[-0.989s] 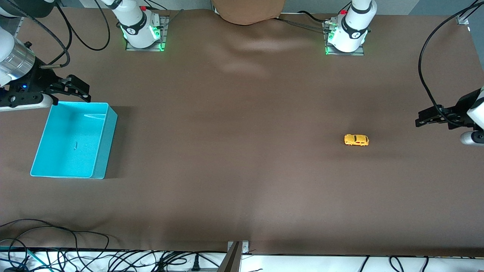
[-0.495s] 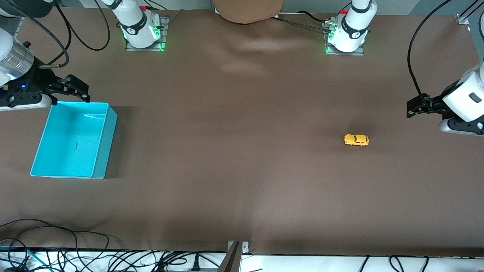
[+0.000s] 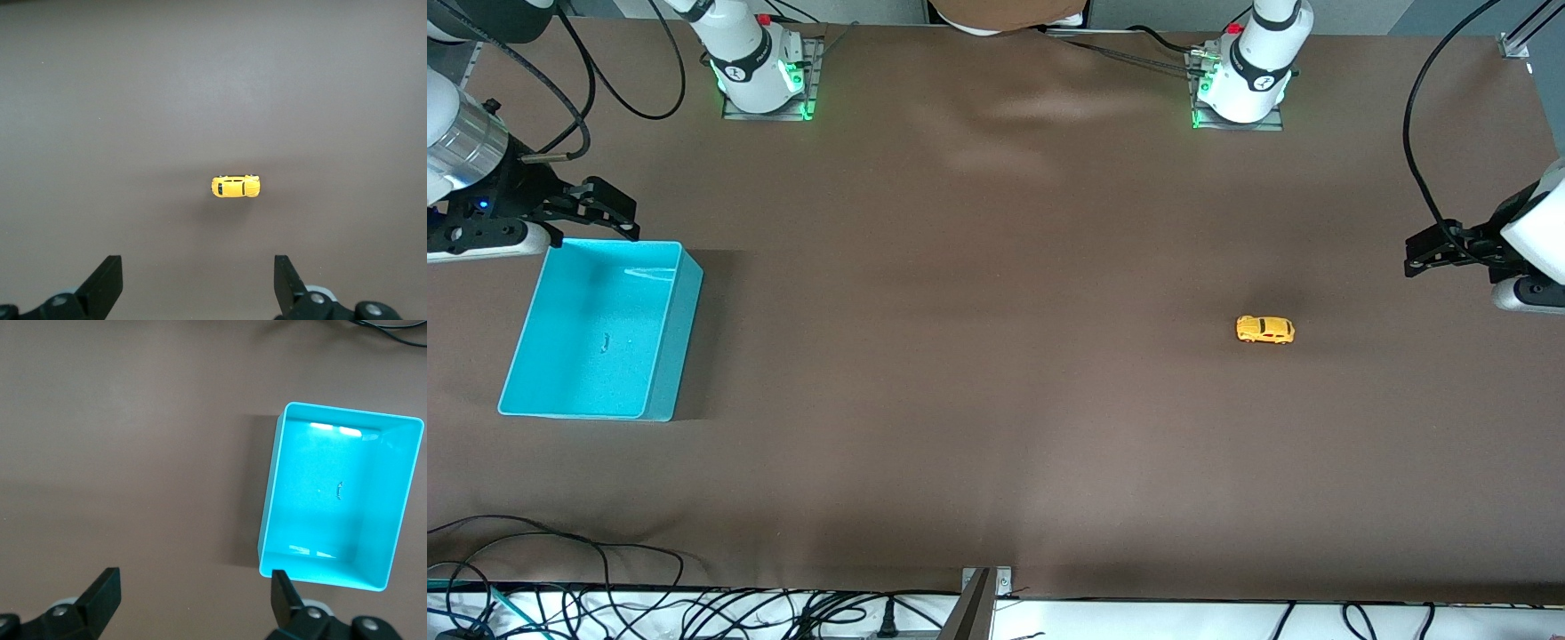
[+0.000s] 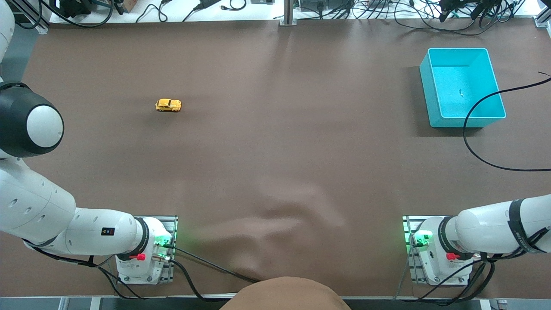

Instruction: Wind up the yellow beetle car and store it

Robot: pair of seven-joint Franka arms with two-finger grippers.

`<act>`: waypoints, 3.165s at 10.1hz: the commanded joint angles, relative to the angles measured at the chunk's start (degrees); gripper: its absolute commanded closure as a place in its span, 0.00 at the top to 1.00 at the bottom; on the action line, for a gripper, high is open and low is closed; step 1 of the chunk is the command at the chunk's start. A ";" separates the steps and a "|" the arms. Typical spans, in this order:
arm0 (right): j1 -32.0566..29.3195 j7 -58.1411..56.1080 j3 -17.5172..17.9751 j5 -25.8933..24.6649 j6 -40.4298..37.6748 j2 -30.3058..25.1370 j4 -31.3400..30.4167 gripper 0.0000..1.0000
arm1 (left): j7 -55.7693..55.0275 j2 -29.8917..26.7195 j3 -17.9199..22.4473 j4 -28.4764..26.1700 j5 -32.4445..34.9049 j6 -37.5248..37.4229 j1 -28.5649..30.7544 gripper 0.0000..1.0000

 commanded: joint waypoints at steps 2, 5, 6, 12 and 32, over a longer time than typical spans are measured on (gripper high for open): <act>-0.01 0.11 0.11 -0.61 -1.33 0.27 1.09 1.00 | 0.00 -1.01 0.29 -1.17 -1.32 0.87 0.07 1.00; -0.01 -0.06 0.11 -0.61 -1.33 0.18 1.09 1.00 | 0.00 -1.01 0.47 -1.26 -1.05 0.78 0.24 1.00; -0.01 -0.06 0.11 -0.61 -1.33 0.18 1.09 1.00 | 0.00 -1.01 0.47 -1.70 -1.05 0.69 0.33 1.00; -0.01 -0.06 0.11 -0.61 -1.33 0.27 0.92 1.00 | 0.97 -1.01 0.29 -3.02 -7.47 1.22 3.23 1.00; -0.09 -0.06 0.11 -0.61 -1.33 0.27 0.74 1.00 | 0.70 0.84 0.21 -2.93 -7.29 3.59 4.38 1.00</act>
